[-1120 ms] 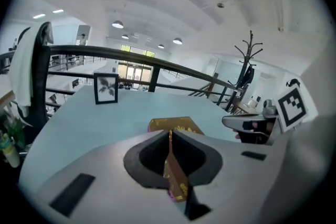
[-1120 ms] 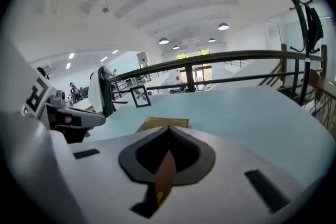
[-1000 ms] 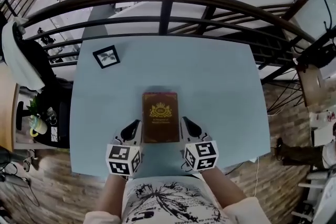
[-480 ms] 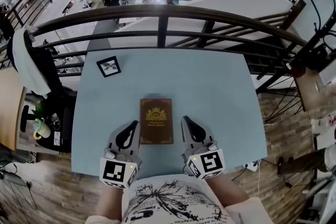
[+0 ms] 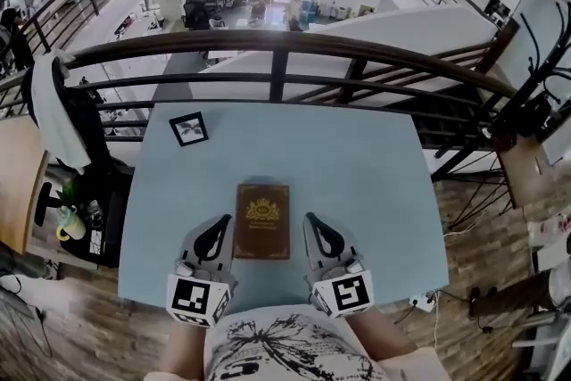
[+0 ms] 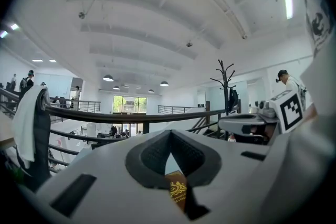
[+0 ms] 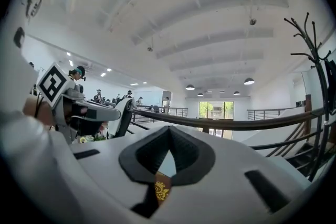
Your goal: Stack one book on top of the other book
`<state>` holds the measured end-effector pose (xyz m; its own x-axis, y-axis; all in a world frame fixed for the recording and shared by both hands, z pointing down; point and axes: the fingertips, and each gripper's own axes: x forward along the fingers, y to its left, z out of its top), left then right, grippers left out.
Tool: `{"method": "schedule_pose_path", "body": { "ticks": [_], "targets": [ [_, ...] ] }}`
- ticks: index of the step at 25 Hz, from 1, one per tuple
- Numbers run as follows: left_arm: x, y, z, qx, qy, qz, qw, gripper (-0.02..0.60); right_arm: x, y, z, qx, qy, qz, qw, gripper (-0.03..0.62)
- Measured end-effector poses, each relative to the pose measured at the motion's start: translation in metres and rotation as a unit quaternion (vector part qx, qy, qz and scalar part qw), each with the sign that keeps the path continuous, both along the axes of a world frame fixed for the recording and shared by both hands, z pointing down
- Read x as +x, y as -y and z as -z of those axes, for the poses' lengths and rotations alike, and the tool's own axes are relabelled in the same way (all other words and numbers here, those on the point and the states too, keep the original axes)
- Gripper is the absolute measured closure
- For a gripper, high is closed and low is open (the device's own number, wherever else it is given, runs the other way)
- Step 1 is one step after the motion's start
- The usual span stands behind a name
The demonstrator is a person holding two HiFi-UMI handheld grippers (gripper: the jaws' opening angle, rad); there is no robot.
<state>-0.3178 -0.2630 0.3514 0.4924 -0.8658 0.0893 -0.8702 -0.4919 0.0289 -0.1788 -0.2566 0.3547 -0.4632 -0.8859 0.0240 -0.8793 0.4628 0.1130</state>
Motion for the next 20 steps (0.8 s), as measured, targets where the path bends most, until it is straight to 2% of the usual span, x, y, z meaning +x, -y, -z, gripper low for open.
{"method": "schedule_pose_path", "body": {
  "ticks": [3,12,20],
  "targets": [
    [-0.001,0.002,-0.006,0.01,0.002,0.0,1.0,0.572,-0.002,0.002,-0.002,-0.002,-0.005,0.006,1.0,0.605],
    [-0.007,0.004,0.008,0.001,0.006,0.015,0.9999,0.571,-0.009,0.003,-0.006,-0.012,0.0,0.01,1.0,0.605],
    [-0.006,0.003,-0.006,-0.003,0.0,0.002,1.0,0.571,-0.014,0.003,-0.01,-0.016,-0.009,0.015,1.0,0.603]
  ]
}}
